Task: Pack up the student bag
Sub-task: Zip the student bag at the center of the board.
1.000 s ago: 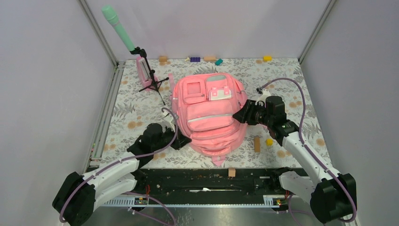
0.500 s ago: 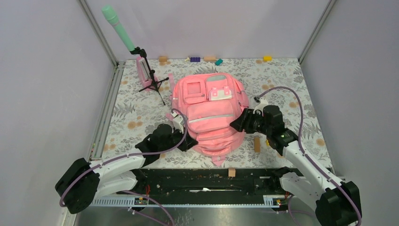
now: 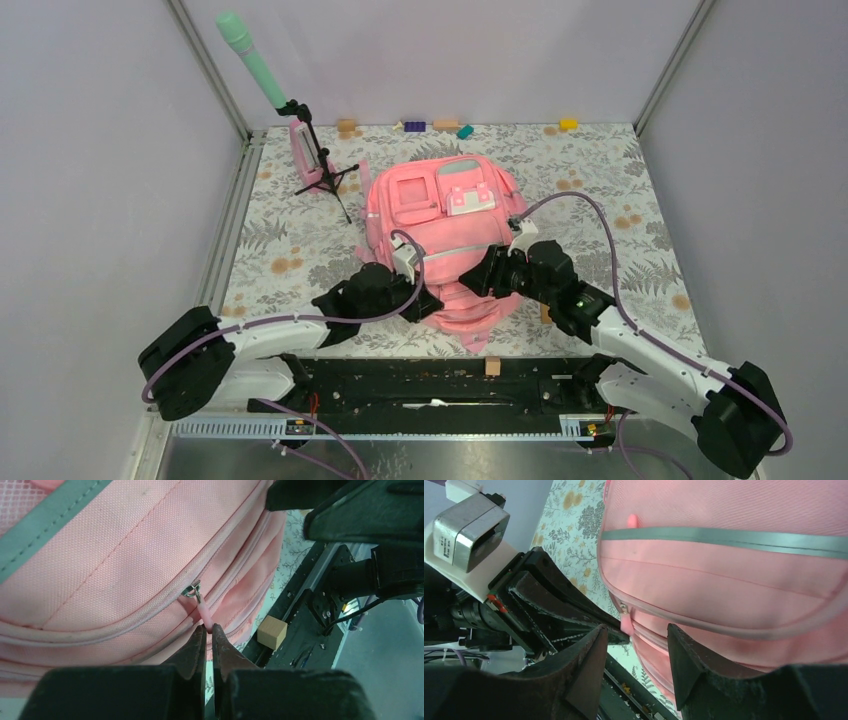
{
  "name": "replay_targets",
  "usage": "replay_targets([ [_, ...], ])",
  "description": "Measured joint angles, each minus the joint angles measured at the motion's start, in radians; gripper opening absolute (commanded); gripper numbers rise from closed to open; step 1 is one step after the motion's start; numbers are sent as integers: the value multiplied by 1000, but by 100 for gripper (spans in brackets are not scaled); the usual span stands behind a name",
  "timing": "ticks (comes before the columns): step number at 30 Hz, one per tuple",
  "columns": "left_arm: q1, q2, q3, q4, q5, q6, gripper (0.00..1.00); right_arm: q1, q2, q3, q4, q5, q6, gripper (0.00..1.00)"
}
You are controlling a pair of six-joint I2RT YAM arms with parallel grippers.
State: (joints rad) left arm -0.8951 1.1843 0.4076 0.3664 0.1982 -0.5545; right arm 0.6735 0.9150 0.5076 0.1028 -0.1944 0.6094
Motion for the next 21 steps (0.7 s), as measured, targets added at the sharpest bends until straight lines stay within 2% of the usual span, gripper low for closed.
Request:
replay_targets([
  [11,-73,91,52,53,-17,-24,0,156,115,-5,69,74,43,52],
  [21,-84,94,57,43,-31,-39,0,196,147,-46,131,142,79,50],
])
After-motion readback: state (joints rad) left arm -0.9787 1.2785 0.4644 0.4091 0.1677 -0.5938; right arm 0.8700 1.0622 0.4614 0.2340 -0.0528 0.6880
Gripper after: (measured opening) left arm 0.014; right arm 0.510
